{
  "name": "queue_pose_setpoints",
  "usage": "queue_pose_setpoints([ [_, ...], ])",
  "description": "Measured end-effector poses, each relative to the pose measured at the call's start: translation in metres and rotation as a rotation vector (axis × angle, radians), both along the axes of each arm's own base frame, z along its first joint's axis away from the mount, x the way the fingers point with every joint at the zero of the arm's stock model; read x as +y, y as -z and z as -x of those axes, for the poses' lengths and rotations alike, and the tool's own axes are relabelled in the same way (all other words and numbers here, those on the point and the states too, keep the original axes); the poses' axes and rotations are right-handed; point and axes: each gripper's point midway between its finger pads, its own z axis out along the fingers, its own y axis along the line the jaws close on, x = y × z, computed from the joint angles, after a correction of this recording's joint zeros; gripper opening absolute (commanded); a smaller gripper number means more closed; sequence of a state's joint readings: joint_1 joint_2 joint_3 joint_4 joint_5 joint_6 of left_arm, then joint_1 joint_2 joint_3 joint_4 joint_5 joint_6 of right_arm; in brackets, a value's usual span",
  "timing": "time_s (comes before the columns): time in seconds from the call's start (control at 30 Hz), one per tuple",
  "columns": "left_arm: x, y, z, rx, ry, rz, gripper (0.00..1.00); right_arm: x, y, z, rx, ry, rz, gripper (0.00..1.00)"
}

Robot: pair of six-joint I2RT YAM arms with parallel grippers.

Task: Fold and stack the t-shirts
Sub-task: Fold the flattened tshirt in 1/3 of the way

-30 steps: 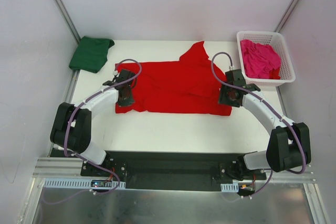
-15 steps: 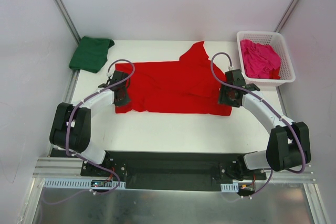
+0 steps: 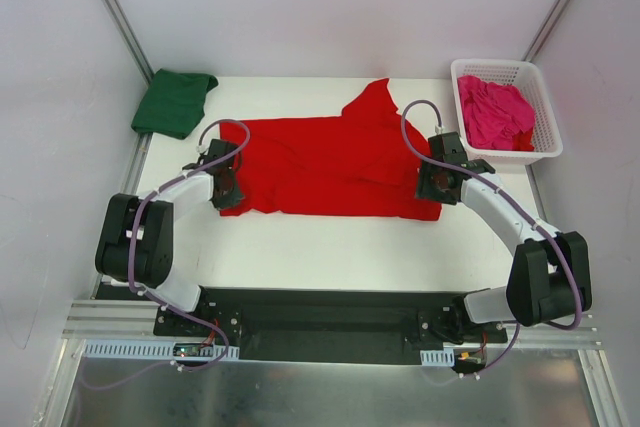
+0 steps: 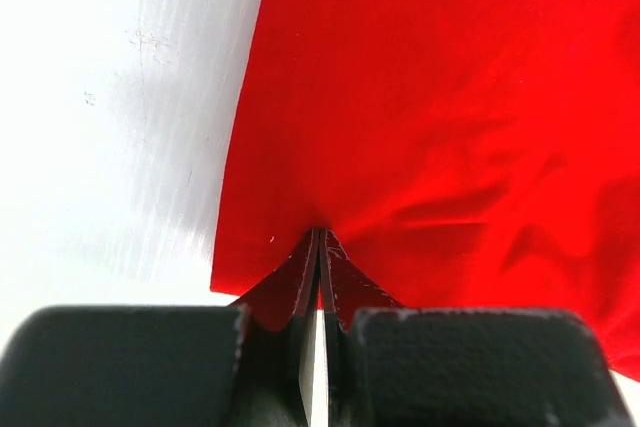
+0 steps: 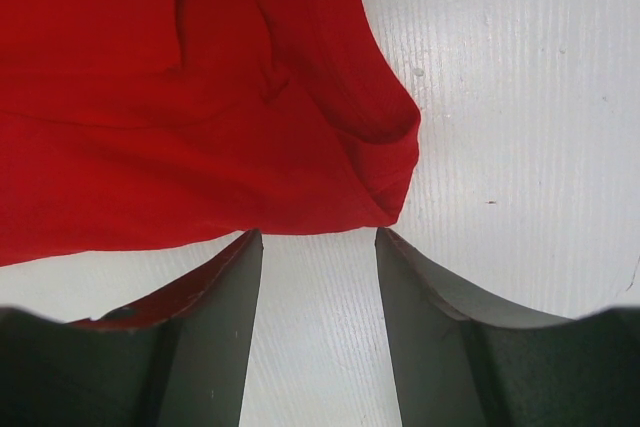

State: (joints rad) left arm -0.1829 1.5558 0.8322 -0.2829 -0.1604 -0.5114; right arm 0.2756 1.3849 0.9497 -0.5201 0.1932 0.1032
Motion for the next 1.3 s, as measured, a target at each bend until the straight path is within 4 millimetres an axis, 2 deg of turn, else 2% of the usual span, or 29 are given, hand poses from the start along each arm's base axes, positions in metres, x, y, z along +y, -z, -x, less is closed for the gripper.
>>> queue_pose_setpoints([
  [0.6, 0.020, 0.001, 0.000, 0.064, -0.020, -0.068, 0.00, 0.000, 0.003, 0.000, 0.009, 0.000, 0.002, 0.51],
  [0.67, 0.022, 0.001, 0.001, 0.069, -0.021, -0.074, 0.00, 0.001, 0.005, 0.000, 0.018, -0.002, 0.000, 0.47],
  [0.77, 0.022, 0.001, 0.002, 0.071, -0.020, -0.079, 0.00, 0.003, 0.007, 0.000, 0.019, -0.005, -0.009, 0.24],
  [0.8, 0.022, 0.001, 0.002, 0.072, -0.020, -0.079, 0.00, 0.004, 0.008, -0.001, 0.018, -0.006, -0.015, 0.06],
  [0.83, 0.022, 0.001, 0.002, 0.073, -0.019, -0.080, 0.00, 0.005, 0.009, -0.001, 0.018, -0.003, -0.022, 0.02],
  [1.17, 0.022, 0.001, 0.001, 0.079, -0.018, -0.081, 0.00, 0.018, 0.015, -0.004, 0.019, -0.011, -0.084, 0.02],
  [1.3, 0.022, 0.001, 0.001, 0.082, -0.017, -0.082, 0.00, 0.022, 0.026, -0.003, 0.047, -0.011, -0.099, 0.02],
])
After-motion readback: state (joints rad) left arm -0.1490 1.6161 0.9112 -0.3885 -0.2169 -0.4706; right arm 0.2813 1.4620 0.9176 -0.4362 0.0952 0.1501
